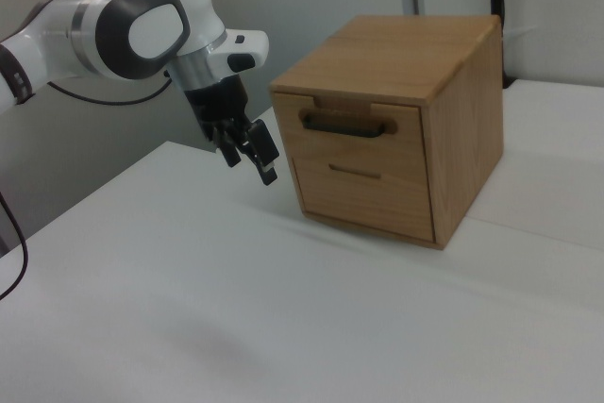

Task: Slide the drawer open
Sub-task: 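Move the open gripper toward the black handle of the upper drawer, then lower the gripper onto the black bar handle and close on it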

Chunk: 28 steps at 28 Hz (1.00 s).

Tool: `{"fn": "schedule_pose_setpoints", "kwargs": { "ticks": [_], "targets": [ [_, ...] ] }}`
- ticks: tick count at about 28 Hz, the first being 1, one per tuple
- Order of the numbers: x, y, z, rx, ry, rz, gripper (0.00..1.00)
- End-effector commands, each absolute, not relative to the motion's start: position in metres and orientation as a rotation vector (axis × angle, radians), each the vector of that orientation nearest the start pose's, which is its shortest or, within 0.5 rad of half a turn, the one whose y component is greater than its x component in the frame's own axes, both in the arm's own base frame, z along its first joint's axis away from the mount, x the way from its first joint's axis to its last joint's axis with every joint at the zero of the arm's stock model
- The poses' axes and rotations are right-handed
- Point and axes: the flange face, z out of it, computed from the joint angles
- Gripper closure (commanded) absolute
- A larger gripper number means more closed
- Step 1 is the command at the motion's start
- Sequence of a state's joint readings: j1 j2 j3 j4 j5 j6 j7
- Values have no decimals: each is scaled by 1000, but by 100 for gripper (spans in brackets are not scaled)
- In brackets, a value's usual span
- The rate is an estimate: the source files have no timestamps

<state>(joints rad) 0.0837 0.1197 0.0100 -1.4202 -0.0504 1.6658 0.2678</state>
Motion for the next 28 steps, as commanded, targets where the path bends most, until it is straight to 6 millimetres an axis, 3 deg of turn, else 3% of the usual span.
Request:
{"fn": "schedule_pose_setpoints", "kwargs": {
  "ticks": [1,3,7,8,17,23,28],
  "targets": [
    [612,59,635,-3007,661,-331,0],
    [615,59,635,-2952,823,-351,0],
    [615,61,635,-2893,956,-344,0],
    [617,60,634,-2834,1077,-350,0],
    [632,56,612,-2493,1661,-294,0],
    [637,62,610,-2334,1774,-259,0],
    [654,73,598,-2269,1775,-288,0]
  ]
}}
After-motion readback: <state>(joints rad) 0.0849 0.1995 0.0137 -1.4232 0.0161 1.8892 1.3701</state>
